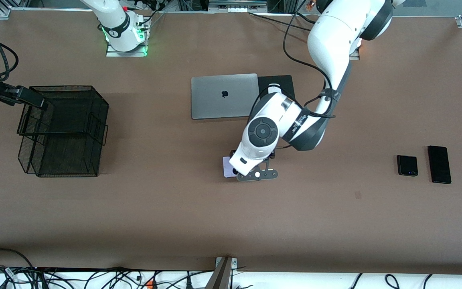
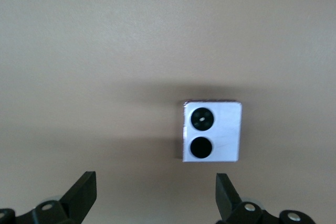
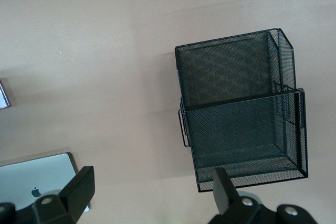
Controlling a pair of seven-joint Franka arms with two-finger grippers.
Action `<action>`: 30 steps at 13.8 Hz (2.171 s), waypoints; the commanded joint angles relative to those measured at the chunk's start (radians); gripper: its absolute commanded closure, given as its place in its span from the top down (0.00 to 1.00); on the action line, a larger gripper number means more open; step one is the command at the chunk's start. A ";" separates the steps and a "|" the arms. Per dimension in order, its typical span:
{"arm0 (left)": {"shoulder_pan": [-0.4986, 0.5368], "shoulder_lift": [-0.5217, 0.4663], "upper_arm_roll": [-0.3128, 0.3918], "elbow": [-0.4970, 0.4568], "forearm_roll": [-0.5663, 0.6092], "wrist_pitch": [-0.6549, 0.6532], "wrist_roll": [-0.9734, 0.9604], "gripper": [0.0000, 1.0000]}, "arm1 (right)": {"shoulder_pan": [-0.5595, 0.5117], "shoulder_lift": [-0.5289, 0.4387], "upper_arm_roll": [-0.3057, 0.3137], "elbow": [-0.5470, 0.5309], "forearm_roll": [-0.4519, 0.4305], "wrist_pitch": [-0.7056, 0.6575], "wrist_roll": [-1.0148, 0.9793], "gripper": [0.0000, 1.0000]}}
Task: Place phones with both arms
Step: 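Open the left gripper and withdraw while the right gripper moves toward the phone, then grasp the white phone with the right gripper while the left gripper reaches the flip phone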
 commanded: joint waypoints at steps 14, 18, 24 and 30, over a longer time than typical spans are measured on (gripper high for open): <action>0.411 -0.170 0.022 -0.252 0.326 -0.093 0.653 1.00 | 0.026 0.081 0.281 0.010 0.013 0.159 0.163 1.00; 0.528 -0.184 0.021 -0.267 0.314 -0.007 0.812 1.00 | 0.125 0.254 0.358 0.120 0.006 0.248 0.291 1.00; 0.681 -0.184 0.019 -0.270 0.207 0.042 0.956 1.00 | 0.304 0.552 0.357 0.336 -0.106 0.399 0.389 1.00; 0.798 -0.183 0.019 -0.315 0.205 0.053 1.030 1.00 | 0.373 0.741 0.354 0.336 -0.128 0.731 0.523 1.00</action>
